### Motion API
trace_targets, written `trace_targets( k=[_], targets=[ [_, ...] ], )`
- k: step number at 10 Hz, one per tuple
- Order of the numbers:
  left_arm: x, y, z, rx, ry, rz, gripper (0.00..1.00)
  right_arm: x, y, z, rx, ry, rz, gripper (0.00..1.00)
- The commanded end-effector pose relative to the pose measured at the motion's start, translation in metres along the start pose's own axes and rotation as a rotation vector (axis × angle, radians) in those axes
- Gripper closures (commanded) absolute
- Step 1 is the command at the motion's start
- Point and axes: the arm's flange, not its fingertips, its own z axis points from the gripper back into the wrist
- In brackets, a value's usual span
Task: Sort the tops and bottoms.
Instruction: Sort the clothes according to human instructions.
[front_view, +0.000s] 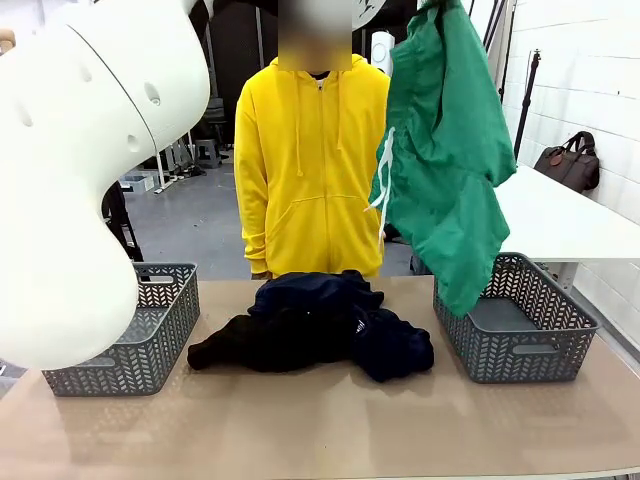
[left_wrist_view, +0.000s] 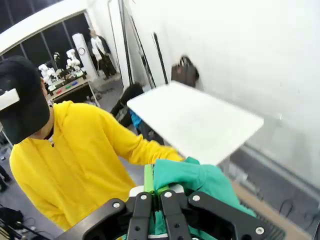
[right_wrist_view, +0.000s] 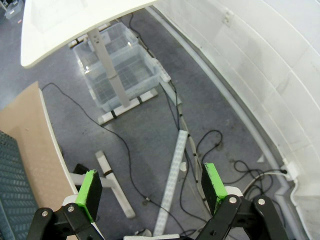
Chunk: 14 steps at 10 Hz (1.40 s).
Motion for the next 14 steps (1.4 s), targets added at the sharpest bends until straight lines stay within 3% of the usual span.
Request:
trace_targets(
  k=[1, 6, 8, 10, 13, 14],
  targets=[
    [0.044, -0.037, -0.041, 0.046, -0.075, 0.105, 1.00, -0.001, 0.001, 0.002, -0.004, 0.006, 0.011, 0.00],
    [0.014, -0.092, -0.137, 0.079, -0.075, 0.139, 1.00, -0.001, 0.001, 0.002, -0.004, 0.006, 0.011, 0.00],
    [-0.027, -0.117, -0.175, 0.055, 0.004, 0.166, 1.00, -0.001, 0.001, 0.002, -0.004, 0.006, 0.011, 0.00],
    [-0.078, -0.144, -0.198, -0.043, 0.070, 0.199, 1.00, -0.001, 0.001, 0.002, -0.004, 0.006, 0.011, 0.00],
    [-0.122, -0.162, -0.196, -0.179, 0.184, 0.169, 1.00, -0.001, 0.001, 0.002, -0.004, 0.006, 0.011, 0.00],
    [-0.183, -0.124, -0.121, -0.086, 0.120, 0.191, 1.00, -0.001, 0.001, 0.002, -0.004, 0.006, 0.011, 0.00]
  ],
)
